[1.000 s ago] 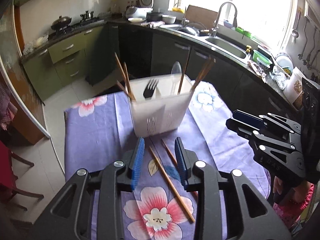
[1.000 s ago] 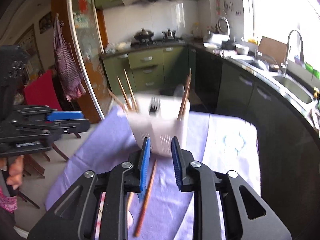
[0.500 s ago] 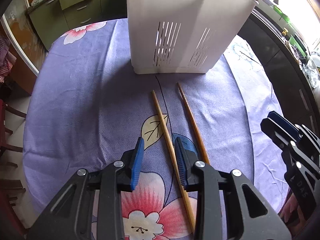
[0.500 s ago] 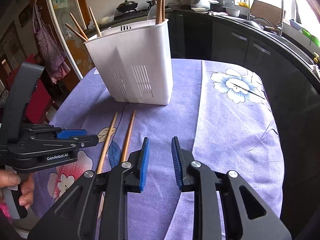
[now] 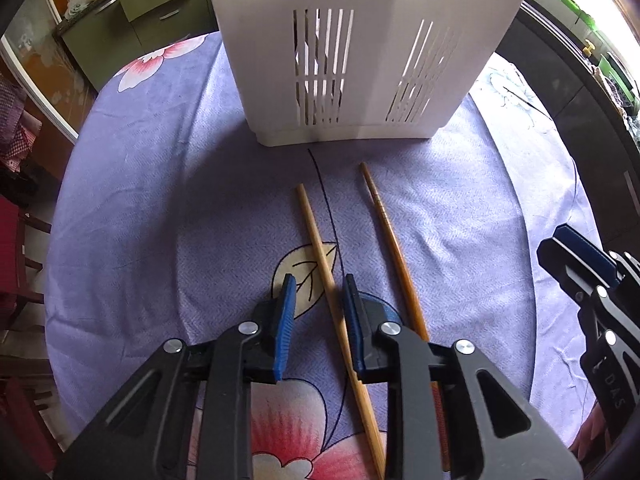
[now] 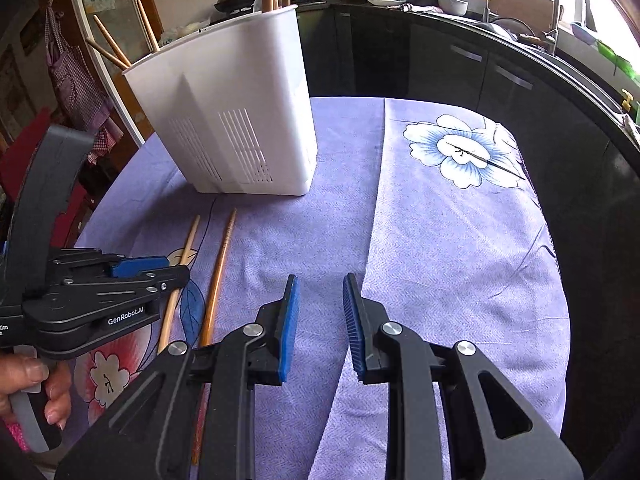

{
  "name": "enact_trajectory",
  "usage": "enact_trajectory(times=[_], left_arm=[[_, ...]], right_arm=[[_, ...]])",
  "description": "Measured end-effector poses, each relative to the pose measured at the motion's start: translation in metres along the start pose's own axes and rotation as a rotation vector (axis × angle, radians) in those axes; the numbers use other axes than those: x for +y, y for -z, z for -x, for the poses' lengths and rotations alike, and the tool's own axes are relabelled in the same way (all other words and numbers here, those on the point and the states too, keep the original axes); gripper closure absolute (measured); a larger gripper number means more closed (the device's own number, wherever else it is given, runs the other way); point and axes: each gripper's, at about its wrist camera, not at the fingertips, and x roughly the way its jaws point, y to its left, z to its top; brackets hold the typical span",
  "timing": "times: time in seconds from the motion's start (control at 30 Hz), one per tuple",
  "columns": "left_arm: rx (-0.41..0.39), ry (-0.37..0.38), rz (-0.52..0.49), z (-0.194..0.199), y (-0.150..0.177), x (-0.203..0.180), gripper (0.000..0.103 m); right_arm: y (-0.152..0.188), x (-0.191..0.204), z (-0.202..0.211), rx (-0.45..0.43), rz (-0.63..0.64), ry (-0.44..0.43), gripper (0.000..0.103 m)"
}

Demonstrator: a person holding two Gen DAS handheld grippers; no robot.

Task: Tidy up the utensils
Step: 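Close the left tool on a chopstick while the right tool grasps the last chopstick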

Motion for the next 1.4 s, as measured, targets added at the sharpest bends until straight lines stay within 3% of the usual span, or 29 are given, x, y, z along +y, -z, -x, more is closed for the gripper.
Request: enact_trajectory(times=[0.47,0.9,1.4], left_arm=[[-0.001,0.014,-0.037,0.002,0.002,0.003,0.097],[-0.095,0.052,-0.024,0.044,0.017,0.042,0.097],[-0.158,0.111,-0.027,0.075,0.037,0.067,0.097]], right_arm=[[-0.011,0.016,-0.01,0.021,0.03,0.014,0.08],[-0.026,0.066,-0.043,0.108,0.099,-0.048,0.075],[-0.03,0.101,-0.077,0.199,0.163,0.008,0.075]])
